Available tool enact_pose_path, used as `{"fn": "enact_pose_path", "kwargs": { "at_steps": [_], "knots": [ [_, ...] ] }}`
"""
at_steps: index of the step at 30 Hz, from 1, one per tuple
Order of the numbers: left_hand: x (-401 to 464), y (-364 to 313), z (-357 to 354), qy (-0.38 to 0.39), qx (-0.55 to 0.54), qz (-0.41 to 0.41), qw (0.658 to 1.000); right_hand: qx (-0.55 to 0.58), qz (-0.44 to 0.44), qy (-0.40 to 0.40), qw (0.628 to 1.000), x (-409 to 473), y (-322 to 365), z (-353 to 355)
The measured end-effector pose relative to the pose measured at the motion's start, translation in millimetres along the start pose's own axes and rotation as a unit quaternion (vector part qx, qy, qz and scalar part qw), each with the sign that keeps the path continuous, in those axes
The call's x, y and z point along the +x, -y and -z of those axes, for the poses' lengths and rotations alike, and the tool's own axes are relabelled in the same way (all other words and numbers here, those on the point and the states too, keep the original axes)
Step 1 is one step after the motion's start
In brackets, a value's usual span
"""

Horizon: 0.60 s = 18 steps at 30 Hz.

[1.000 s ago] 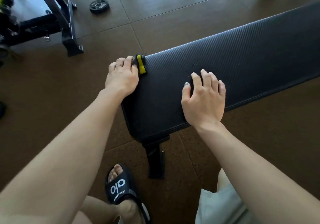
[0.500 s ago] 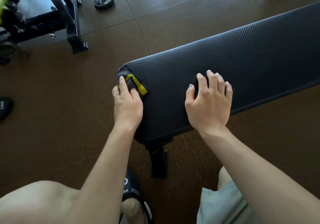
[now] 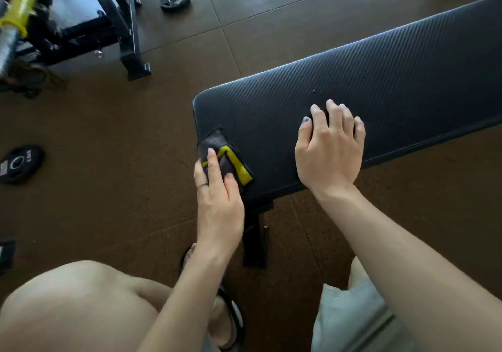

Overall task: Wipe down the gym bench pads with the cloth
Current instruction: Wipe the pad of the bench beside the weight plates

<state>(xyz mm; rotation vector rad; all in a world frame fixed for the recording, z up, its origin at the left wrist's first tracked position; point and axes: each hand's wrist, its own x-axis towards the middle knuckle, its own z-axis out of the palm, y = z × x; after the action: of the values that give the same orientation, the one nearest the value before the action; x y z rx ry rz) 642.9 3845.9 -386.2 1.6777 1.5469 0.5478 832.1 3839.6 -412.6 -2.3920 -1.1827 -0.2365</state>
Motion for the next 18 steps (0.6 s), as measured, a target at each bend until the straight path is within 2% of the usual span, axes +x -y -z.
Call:
{"fn": "enact_pose_path", "kwargs": {
  "at_steps": [4,9,12,16,18],
  "knots": [
    [-2,-1,-5,-0.004,0.01,0.003,1.0,0.008,-0.003,-0.009,1.0,1,-1,-2],
    [71,-20,7,-0.023,0.054,0.038,0.998,0.008,-0.001,-0.006,1.0,2,-1,-1],
    [89,-32,11,-0.004,0.072,0.067,0.995,0.011,-0.002,0.0,1.0,1,-1,0],
    [29,-15,3,0.039,0.121,0.001,0.992,0.007,0.004,0.029,1.0,2,-4,4],
    [-5,-7,-3,0.046,0.206,-0.044,0.976,0.009,0.014,0.063,0.998,3,-6,6]
  ]
}}
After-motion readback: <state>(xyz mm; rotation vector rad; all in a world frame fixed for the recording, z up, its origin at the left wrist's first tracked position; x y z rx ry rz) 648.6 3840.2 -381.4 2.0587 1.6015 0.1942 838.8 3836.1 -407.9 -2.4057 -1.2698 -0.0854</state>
